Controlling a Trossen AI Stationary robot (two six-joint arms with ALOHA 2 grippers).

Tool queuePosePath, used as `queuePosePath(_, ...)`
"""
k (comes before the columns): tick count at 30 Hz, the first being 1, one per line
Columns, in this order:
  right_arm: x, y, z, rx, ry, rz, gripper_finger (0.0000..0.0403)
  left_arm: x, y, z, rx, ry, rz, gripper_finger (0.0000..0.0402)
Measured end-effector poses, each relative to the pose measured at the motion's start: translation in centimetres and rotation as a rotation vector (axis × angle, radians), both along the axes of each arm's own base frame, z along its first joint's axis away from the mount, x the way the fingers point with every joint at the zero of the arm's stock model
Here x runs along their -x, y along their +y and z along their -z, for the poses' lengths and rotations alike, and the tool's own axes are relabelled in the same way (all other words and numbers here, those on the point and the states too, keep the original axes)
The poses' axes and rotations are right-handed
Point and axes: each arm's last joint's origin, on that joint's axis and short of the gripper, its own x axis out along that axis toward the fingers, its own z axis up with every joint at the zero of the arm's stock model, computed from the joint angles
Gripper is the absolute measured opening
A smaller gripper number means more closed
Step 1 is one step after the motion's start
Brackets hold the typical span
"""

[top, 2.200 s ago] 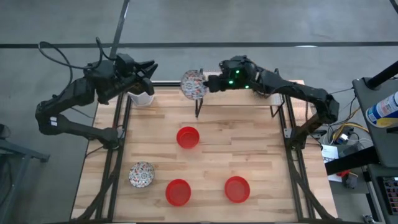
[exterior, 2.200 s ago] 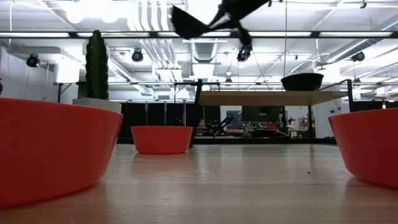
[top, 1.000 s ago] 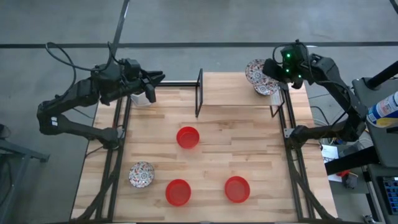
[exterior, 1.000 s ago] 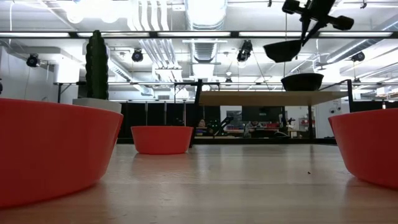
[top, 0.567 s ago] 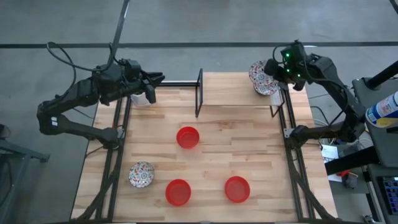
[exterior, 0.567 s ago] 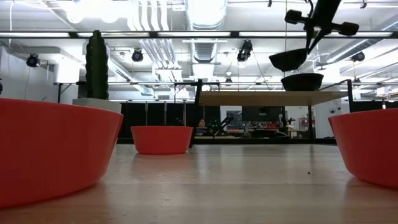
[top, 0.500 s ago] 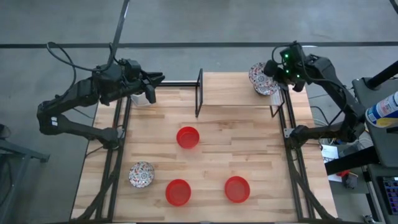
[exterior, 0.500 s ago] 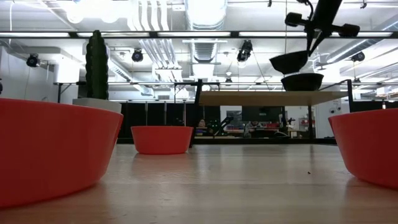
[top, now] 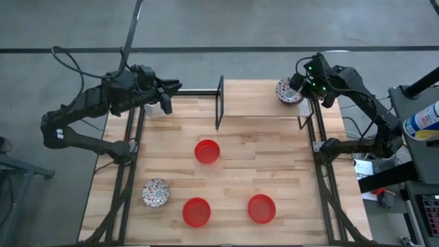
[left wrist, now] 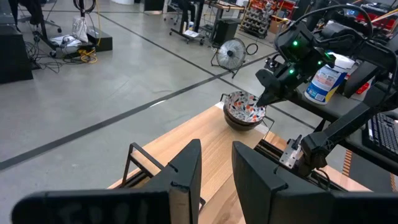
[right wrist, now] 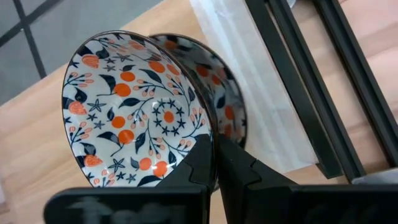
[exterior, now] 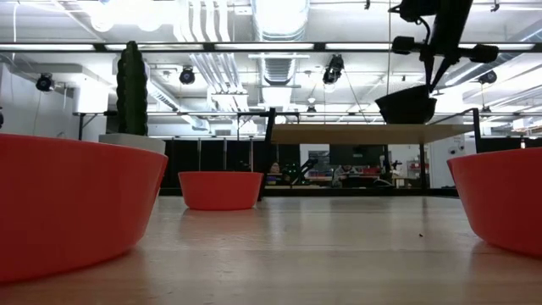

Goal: Pick & Place Mini bowls
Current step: Stack the top white bowl on the white bowl on the shelf, then stack the white bowl on the white bowl on the shelf

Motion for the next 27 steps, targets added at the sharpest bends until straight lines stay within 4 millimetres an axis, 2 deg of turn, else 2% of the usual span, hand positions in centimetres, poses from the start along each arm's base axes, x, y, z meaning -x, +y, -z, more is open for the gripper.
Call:
queuePosePath(14,0.44,-0.23,0.49,-0.013,0.013,0.025,0.0015,0.05,-0.01,-0.02,-0.007,0.003,0.001,0.0083)
queuePosePath(27,0.74,-0.21,0.68,-0.029,0.047,-0.029,0.0094,0.14,-0.03,-0.06,-0.01,0.002,0.002,0.0083)
